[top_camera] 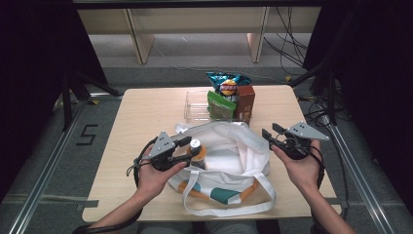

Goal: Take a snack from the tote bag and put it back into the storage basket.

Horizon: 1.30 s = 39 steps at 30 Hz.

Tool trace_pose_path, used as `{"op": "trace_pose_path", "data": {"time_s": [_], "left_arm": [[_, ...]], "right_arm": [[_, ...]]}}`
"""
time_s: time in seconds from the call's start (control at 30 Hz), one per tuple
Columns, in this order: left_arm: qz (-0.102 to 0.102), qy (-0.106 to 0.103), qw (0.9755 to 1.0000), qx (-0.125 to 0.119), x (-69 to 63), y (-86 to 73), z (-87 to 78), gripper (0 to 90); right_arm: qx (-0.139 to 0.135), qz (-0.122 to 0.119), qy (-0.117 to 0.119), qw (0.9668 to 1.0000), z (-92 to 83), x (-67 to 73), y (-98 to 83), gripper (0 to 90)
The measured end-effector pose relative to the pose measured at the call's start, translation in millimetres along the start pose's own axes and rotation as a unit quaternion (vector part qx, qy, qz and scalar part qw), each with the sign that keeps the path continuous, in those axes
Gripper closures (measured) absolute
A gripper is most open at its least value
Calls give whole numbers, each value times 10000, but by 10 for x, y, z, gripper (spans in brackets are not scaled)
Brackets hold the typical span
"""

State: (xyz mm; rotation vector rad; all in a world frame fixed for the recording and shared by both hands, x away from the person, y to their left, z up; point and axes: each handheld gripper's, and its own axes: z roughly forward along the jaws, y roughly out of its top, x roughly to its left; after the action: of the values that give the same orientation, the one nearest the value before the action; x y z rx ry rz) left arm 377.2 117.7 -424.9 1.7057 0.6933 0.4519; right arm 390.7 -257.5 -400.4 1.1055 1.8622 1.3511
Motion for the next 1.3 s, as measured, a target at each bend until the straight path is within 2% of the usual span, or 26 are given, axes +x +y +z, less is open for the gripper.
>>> {"op": "trace_pose_path", "data": {"time_s": [0.13,0.2,0.27,0.3,0.4,0.53,0.57,0.6,0.8,0.83,1.0,1.03,1.13,1.3], "left_arm": [[-29,11,10000,91,20,-27,30,491],[-18,5,9999,100,24,-36,49,495],[40,-28,9999,100,20,-44,70,504],[58,-28,9999,120,17,-49,79,510],[89,-58,9999,76,13,-62,111,530],[162,-36,9998,104,13,-53,97,570],[195,-38,9998,91,14,-53,99,575],[223,-41,9997,93,11,-48,102,578],[255,-94,9996,115,14,-41,94,583],[243,-99,9996,121,15,-38,91,583],[306,-115,9994,146,8,-28,81,584],[324,-126,9993,113,7,-16,77,584],[358,-136,9992,102,7,26,46,584],[354,-174,9992,20,5,94,2,585]], "right_arm": [[65,43,15,10000,-8,-3,0,532],[-5,-106,15,9999,3,-31,0,532],[36,-22,-10,10000,-2,-17,-4,532],[-15,-98,-22,9999,6,-28,-6,532],[49,12,6,10000,-3,-13,-6,532],[8,-106,-5,9999,2,-28,-4,532],[19,22,41,10000,6,-10,-11,531],[-8,-66,52,10000,16,-25,-14,532],[9,-68,49,10000,13,-27,-12,532],[30,-2,15,10000,6,-22,-14,532],[-10,-20,99,9999,14,-31,-16,533],[38,79,25,10000,0,-8,-18,533],[-11,-100,48,9999,9,-29,-18,533],[18,-57,127,9999,-4,-13,-13,530]]}}
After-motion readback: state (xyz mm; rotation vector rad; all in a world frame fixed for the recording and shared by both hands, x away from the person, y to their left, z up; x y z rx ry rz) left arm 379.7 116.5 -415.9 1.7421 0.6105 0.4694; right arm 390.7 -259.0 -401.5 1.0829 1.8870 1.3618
